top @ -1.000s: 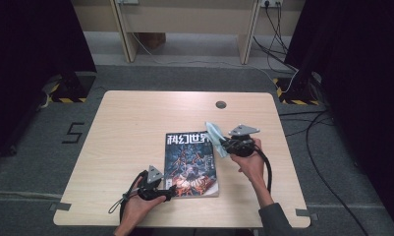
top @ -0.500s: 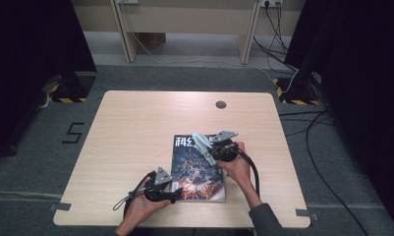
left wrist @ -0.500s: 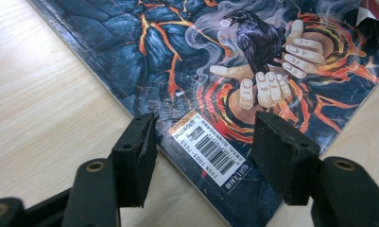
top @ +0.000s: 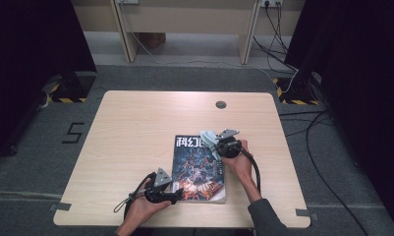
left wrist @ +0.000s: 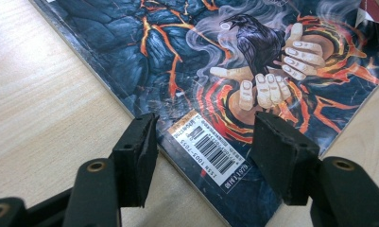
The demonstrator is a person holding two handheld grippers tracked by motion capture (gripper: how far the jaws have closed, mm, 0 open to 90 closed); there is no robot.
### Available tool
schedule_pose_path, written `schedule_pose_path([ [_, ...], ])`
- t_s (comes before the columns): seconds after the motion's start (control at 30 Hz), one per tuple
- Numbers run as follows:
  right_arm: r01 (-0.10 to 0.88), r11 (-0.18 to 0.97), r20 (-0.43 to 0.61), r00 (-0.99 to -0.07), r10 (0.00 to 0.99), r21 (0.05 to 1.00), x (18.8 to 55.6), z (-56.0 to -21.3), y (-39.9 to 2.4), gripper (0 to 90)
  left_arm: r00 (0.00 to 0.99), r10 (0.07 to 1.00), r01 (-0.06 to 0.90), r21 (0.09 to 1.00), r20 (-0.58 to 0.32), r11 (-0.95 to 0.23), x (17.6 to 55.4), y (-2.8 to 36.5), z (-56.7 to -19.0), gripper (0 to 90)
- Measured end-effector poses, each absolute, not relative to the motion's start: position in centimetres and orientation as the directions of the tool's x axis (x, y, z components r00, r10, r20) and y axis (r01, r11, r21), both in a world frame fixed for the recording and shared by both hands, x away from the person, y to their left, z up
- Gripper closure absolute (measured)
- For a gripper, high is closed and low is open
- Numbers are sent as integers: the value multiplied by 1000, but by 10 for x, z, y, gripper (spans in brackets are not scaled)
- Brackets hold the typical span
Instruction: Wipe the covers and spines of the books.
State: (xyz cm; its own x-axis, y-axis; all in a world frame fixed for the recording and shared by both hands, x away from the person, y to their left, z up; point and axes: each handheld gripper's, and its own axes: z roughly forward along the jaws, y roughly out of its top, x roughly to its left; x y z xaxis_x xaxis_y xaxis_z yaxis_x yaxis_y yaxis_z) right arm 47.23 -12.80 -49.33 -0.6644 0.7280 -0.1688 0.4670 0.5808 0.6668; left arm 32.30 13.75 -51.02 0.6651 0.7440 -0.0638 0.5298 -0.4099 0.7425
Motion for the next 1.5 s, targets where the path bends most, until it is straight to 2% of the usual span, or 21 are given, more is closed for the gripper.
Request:
schedule_pose_path([
  [0.1, 451, 600, -205, -661, 722, 660, 480, -494, -129, 813, 665, 744, 528, 747, -68, -403, 323, 138, -511, 403],
  [0.53, 458, 597, -223, -639, 736, 658, 490, -494, -132, 812, 662, 746, 529, 750, -73, -396, 322, 138, -512, 403],
  [0.67, 413, 659, -285, -666, 689, 629, 484, -494, -115, 816, 659, 748, 532, 750, -76, -392, 322, 139, -512, 402],
  [0.9, 373, 664, -223, -740, 634, 648, 474, -495, -79, 816, 660, 748, 524, 755, -67, -394, 321, 139, -512, 402],
  [1.03, 384, 598, -165, -730, 663, 703, 471, -501, -70, 816, 656, 751, 524, 763, -78, -379, 321, 139, -514, 401],
  [1.1, 375, 610, -182, -731, 658, 698, 471, -501, -70, 814, 659, 749, 526, 758, -78, -384, 321, 140, -513, 401],
  [1.17, 411, 604, -143, -736, 662, 683, 476, -497, -70, 813, 657, 749, 529, 757, -80, -383, 322, 140, -513, 401],
  [1.5, 419, 639, -212, -706, 676, 645, 483, -494, -87, 811, 662, 746, 513, 766, -67, -387, 320, 140, -514, 402],
])
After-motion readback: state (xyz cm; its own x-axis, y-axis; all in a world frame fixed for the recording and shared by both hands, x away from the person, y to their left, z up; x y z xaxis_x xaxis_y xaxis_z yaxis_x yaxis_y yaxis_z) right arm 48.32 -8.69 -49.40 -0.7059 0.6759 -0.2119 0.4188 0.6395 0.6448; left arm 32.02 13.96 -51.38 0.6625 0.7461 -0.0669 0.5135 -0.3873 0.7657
